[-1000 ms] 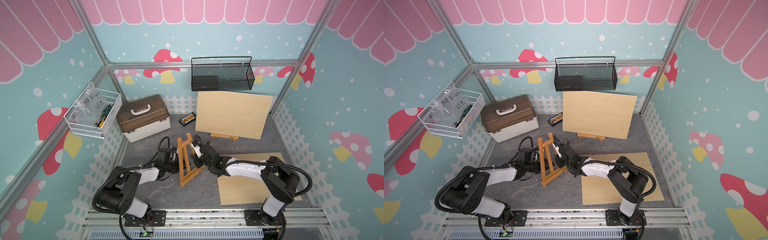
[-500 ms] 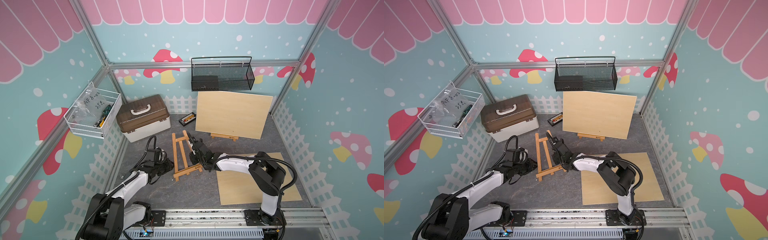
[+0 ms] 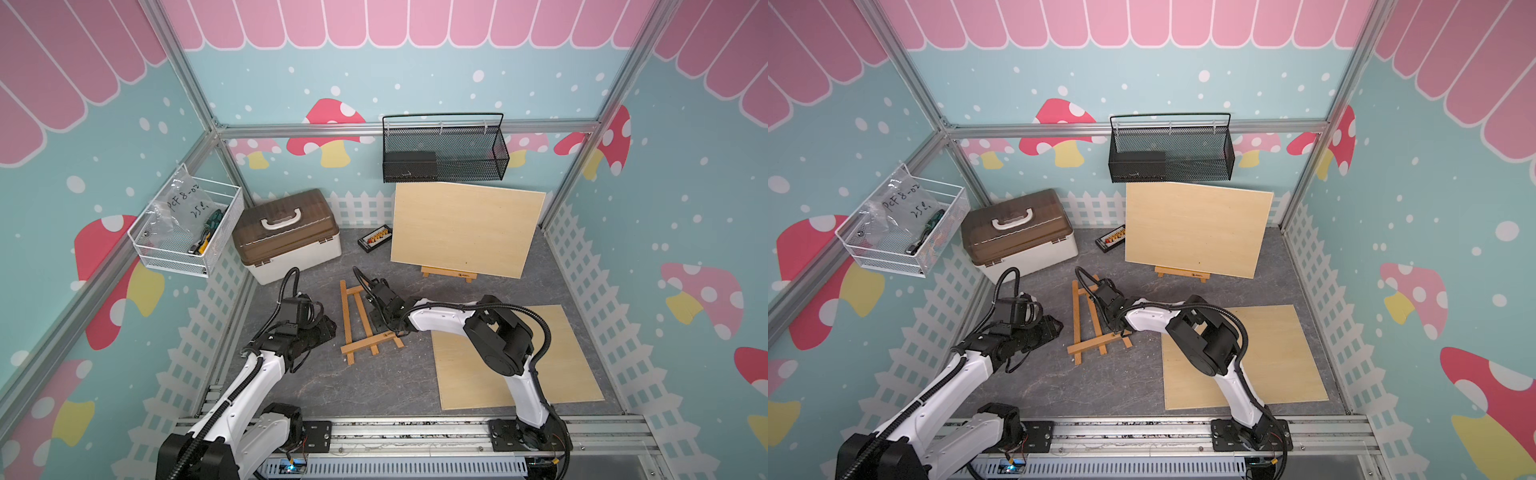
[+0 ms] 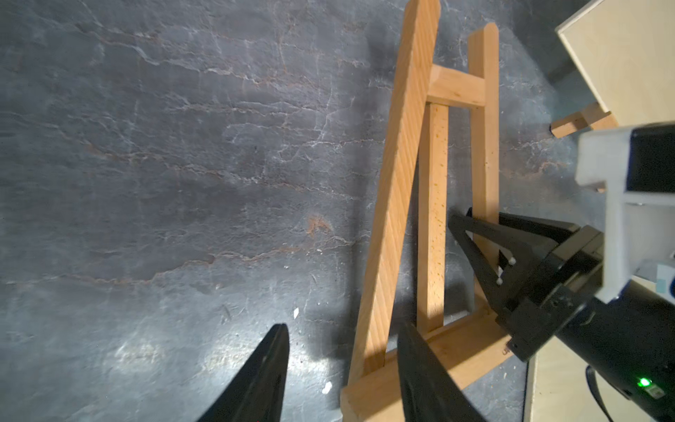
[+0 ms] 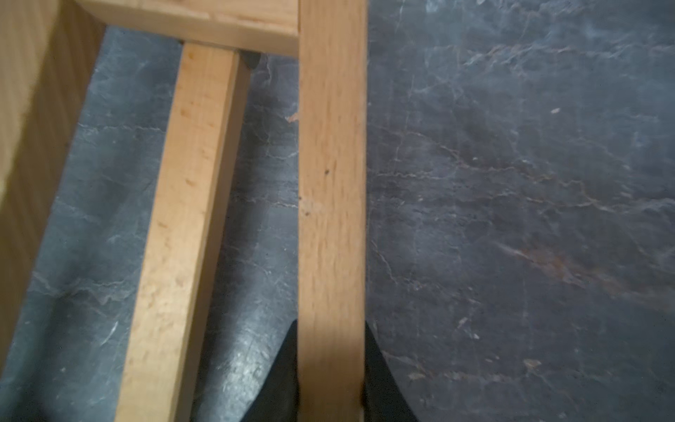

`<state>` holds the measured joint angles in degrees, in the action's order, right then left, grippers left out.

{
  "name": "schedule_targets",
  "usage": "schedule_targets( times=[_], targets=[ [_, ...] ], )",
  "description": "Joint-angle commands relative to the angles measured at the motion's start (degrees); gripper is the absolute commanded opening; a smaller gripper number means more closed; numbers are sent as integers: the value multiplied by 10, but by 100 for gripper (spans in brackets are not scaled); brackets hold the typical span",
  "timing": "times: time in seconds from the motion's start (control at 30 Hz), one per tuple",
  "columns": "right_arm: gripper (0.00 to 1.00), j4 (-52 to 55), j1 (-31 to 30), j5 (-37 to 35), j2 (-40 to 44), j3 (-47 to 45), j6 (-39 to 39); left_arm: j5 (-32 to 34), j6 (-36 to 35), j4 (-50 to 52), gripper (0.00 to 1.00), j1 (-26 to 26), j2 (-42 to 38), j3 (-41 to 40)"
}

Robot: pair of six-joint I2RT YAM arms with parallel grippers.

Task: Disassemble the easel
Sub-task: Place the easel at the center of the board, then move the easel to the center of the board.

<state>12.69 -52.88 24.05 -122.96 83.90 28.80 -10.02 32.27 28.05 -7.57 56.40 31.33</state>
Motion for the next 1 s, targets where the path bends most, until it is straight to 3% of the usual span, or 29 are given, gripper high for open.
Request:
schedule_targets(
  times=[0.0,0.17,0.4,0.5,0.63,0.97],
  targets=[
    [17,64,-9,-5,-28,32,9,13,-14,20,53,2,0,20],
    [22,76,-8,11,-42,47,6,7,-13,20,56,-5,11,32],
    [39,58,5,49,-13,30,11,31,17,14,63,-54,38,55],
    [41,25,13,58,25,0,20,40,40,3,66,-70,56,63],
    [51,-16,24,47,94,-50,31,57,62,-4,70,-99,93,86],
    [63,-49,73,17,254,-191,52,97,110,25,69,-185,235,193]
  ],
)
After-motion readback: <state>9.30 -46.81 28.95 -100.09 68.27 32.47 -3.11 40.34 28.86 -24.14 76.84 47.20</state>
